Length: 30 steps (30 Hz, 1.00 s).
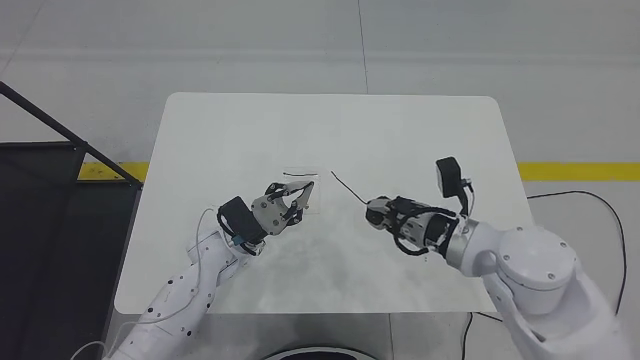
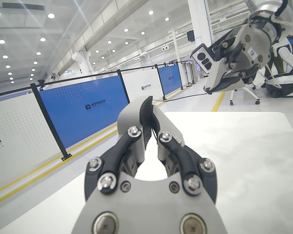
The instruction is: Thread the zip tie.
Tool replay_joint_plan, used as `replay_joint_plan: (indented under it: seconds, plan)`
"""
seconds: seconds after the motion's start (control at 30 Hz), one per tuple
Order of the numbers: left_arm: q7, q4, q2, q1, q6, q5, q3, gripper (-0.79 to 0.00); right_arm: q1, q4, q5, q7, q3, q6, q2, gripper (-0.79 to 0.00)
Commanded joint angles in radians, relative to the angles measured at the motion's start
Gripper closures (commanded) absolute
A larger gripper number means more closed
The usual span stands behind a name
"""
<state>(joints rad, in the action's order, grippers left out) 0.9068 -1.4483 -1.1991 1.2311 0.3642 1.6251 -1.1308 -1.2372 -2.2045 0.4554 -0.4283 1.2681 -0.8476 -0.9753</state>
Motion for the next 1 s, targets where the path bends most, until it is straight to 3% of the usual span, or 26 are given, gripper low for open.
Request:
replay_joint_plan:
  seconds: [0.0,0.6,0.97]
  plan:
    - [0.000,0.000,0.000,0.000,0.000,0.000,0.000,0.000,-0.011,-0.009,-0.012,-0.002,-0.003,0.011,0.001,0.000]
    - [0.000,0.000,0.000,0.000,0.000,0.000,0.000,0.000,-0.118,-0.036,-0.082,-0.137,0.042,0.173,0.023,0.000]
    - [0.000,0.000,0.000,0.000,0.000,0.000,0.000,0.000,-0.078,-0.030,-0.092,-0.137,0.005,0.130,0.019,0.000]
